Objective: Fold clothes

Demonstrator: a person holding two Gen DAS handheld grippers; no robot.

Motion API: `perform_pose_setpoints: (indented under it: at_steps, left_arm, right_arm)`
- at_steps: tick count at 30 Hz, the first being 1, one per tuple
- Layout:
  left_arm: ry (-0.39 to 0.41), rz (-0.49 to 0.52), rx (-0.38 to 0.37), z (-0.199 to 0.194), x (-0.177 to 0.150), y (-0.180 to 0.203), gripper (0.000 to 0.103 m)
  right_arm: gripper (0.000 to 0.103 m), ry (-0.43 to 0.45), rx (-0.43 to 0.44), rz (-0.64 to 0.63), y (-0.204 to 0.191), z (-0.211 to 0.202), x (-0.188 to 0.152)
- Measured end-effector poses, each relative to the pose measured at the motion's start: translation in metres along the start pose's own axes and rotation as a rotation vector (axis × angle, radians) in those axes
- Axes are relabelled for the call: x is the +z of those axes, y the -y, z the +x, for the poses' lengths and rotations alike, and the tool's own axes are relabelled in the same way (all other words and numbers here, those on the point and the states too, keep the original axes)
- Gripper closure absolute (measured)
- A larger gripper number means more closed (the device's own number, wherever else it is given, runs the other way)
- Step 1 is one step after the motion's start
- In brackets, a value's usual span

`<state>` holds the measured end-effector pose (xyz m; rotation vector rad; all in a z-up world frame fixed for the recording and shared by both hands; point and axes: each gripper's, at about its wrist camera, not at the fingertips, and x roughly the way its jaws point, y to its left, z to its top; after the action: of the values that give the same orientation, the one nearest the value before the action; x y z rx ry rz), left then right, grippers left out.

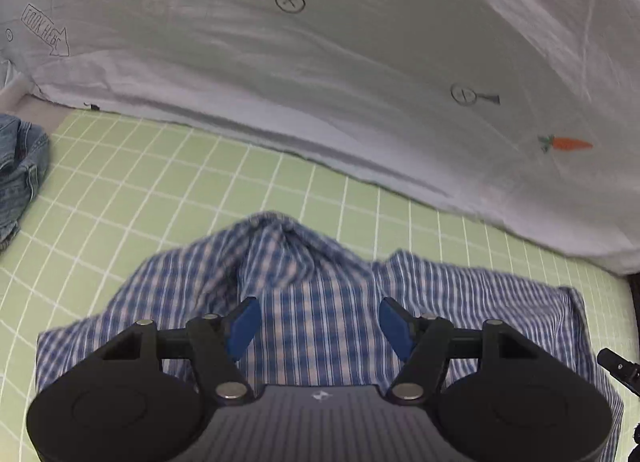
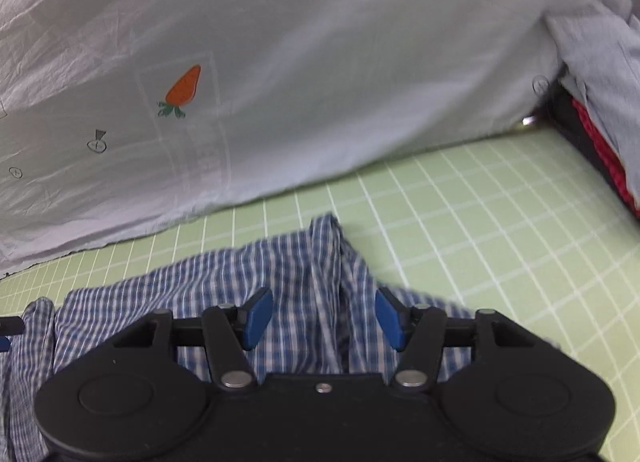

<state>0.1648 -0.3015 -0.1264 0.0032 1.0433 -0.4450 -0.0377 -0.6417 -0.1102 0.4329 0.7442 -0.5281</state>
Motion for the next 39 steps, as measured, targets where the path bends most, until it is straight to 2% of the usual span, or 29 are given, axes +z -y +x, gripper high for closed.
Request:
perform_pose_setpoints:
  at_steps: [4,7,10,12,15,22,29,31,32,33,34,38,39]
  left_arm:
    - [-0.060,0.020,-0.015,-0.012,-0.036,0.017,0.036]
    - [-0.093,0.049,-0.038,-0.015,-0.059,0.036,0.030]
    - [-0.117,0.115,0.012,-0.012,-0.078,0.052,0.030]
    - [-0.141,0.144,0.050,-0.011,-0.085,0.058,0.030]
    - [-0.155,0.171,0.060,-0.014,-0.089,0.059,0.031]
    - [-0.189,0.170,0.016,-0.028,-0.100,0.060,0.030]
    - [-0.207,0.162,0.032,-0.019,-0.113,0.058,0.032]
    - [-0.212,0.153,0.018,-0.017,-0.113,0.057,0.046]
    - [-0.215,0.144,0.007,-0.017,-0.113,0.055,0.049]
    - [-0.216,0.132,-0.004,-0.016,-0.113,0.054,0.061]
    - [-0.218,0.122,-0.013,-0.015,-0.113,0.052,0.077]
    - [-0.219,0.095,-0.016,-0.011,-0.112,0.045,0.092]
    - [-0.215,0.075,-0.023,-0.013,-0.111,0.042,0.096]
  right_arm:
    - [0.046,-0.067,0.041,0.037,0.004,-0.014,-0.032]
    - [0.048,-0.103,0.060,0.058,0.007,-0.023,-0.051]
    - [0.048,-0.140,0.061,0.052,0.007,-0.024,-0.063]
    - [0.053,-0.159,0.062,0.038,0.006,-0.026,-0.070]
    - [0.059,-0.186,0.080,0.026,0.005,-0.030,-0.076]
    - [0.060,-0.206,0.090,0.046,0.005,-0.038,-0.084]
    - [0.059,-0.204,0.099,0.048,0.008,-0.044,-0.085]
    - [0.064,-0.210,0.104,0.042,0.008,-0.043,-0.086]
    - [0.066,-0.213,0.107,0.039,0.008,-0.042,-0.086]
    - [0.067,-0.216,0.110,0.036,0.009,-0.041,-0.086]
    - [0.068,-0.216,0.115,0.040,0.009,-0.039,-0.086]
    - [0.082,-0.234,0.118,0.028,0.008,-0.031,-0.089]
    - [0.093,-0.236,0.115,0.021,0.008,-0.031,-0.091]
